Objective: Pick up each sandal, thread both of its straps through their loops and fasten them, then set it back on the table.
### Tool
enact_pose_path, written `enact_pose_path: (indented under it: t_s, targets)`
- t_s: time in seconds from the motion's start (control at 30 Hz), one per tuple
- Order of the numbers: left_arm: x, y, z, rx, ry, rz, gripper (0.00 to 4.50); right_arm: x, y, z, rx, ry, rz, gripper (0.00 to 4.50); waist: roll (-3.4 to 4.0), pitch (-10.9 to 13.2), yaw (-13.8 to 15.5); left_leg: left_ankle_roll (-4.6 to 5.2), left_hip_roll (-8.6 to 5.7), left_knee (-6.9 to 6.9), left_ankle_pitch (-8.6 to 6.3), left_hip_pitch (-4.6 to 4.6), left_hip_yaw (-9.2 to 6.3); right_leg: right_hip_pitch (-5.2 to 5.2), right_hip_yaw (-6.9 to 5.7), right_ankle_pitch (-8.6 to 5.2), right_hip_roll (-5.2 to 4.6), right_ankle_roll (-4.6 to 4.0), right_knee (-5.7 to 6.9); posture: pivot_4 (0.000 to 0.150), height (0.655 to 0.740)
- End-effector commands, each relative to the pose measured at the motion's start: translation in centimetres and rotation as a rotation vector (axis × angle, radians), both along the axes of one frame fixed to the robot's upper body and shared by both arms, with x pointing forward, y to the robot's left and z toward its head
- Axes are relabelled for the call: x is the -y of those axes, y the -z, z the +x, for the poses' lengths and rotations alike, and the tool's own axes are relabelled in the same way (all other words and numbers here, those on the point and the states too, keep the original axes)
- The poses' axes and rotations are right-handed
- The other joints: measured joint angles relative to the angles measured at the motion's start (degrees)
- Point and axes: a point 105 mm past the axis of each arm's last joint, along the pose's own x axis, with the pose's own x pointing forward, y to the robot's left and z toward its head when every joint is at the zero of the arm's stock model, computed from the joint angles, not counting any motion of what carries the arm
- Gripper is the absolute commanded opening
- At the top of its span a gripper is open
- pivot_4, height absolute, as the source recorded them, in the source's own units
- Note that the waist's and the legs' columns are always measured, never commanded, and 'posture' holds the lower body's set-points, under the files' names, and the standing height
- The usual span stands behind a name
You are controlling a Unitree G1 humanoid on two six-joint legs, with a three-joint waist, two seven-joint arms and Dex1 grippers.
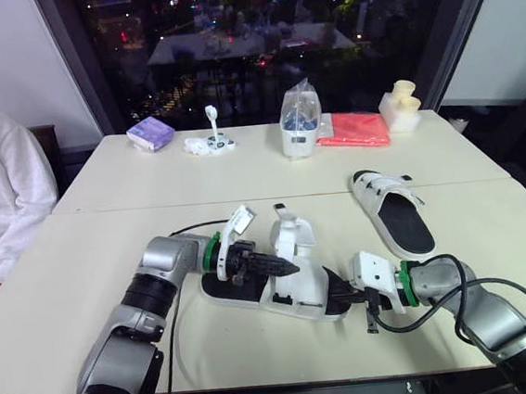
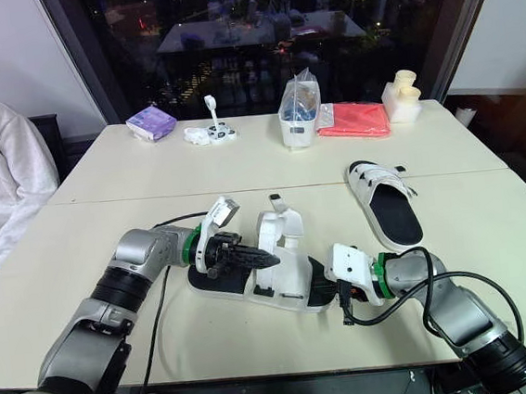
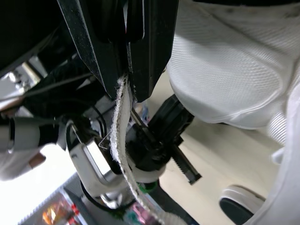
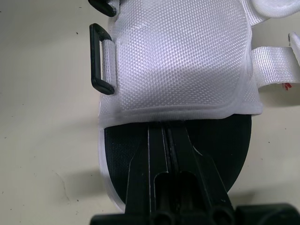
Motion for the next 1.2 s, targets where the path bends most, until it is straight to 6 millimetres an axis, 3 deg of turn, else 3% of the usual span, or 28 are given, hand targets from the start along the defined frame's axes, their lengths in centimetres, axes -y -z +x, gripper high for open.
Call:
enact_pose_path:
  t_s: [0.03,0.37,0.47,0.53,0.67,0.73,0.87,0.97,1.07,1.2]
  targets:
    - [0.0,0.4,-0.2,0.099,0.020,0.010,0.04,0.2,0.3,-0.3,-0.012,-0.002,-0.020,0.00,0.00,0.00,0.00,0.00,0.00,0.00,0.00,0.00,0.00,0.00,0.00,0.00,0.00,0.00,0.00,0.150,0.7400]
    - [-0.5,3.0,-1.1,0.240,0.086,0.047,0.04,0.4,0.2,-0.2,-0.009,-0.001,-0.026,0.00,0.01,0.00,0.00,0.01,0.00,-0.02,0.00,-0.01,0.00,-0.01,-0.01,0.00,-0.01,0.00,-0.05,0.150,0.7400]
    - [-0.8,2.8,-0.9,0.235,0.075,0.042,0.82,0.4,0.2,-0.2,-0.007,-0.001,-0.026,0.00,0.01,0.00,-0.01,0.01,0.00,-0.03,0.00,-0.01,0.00,0.00,-0.01,0.00,-0.01,0.00,-0.06,0.150,0.7400]
    - [-1.2,2.3,-0.7,0.226,0.061,0.031,1.64,0.4,0.2,-0.2,-0.007,-0.002,-0.027,0.00,0.01,0.00,0.00,0.01,0.00,-0.03,0.00,-0.01,0.00,0.00,-0.01,0.00,-0.01,-0.01,-0.06,0.150,0.7400]
    - [-2.6,0.1,-0.8,0.235,0.029,-0.004,3.72,0.4,0.2,-0.2,-0.007,-0.002,-0.028,0.00,0.00,0.00,-0.02,0.01,0.00,-0.03,0.00,-0.02,0.00,-0.01,-0.01,0.00,-0.01,0.00,-0.06,0.150,0.7400]
    - [-3.7,-0.8,-1.0,0.244,0.013,-0.008,4.44,0.5,0.2,-0.2,-0.007,-0.001,-0.029,0.00,0.01,0.01,-0.04,0.01,0.00,-0.03,0.00,-0.03,0.00,-0.01,-0.01,0.00,-0.01,0.00,-0.06,0.150,0.7400]
    - [-5.8,-1.2,-2.6,0.227,0.003,0.012,4.44,0.5,0.3,-0.2,-0.008,-0.001,-0.030,0.00,0.07,0.02,-0.13,0.01,0.00,-0.07,-0.01,-0.02,-0.01,-0.01,0.00,0.00,-0.01,-0.01,-0.10,0.150,0.7400]
    - [-6.7,-0.1,-4.6,0.204,0.015,0.046,4.44,0.6,0.4,-0.2,-0.006,0.000,-0.034,0.00,0.08,0.03,-0.12,0.01,0.00,-0.10,-0.01,-0.03,-0.01,0.03,-0.01,0.00,-0.01,-0.01,-0.19,0.150,0.7400]
    - [-6.6,1.4,-5.4,0.219,-0.006,0.081,4.44,0.6,0.3,-0.1,-0.004,0.000,-0.034,0.00,0.09,0.04,0.01,0.01,0.00,-0.10,-0.01,-0.03,-0.01,0.07,-0.01,-0.02,-0.03,-0.03,-0.26,0.150,0.7400]
    - [-5.8,3.7,-4.6,0.301,-0.081,0.111,4.44,0.6,0.4,-0.1,-0.002,0.003,-0.037,0.00,0.10,0.04,0.04,0.01,0.00,-0.10,-0.02,-0.02,-0.02,0.08,-0.01,-0.02,-0.03,-0.05,-0.31,0.150,0.7400]
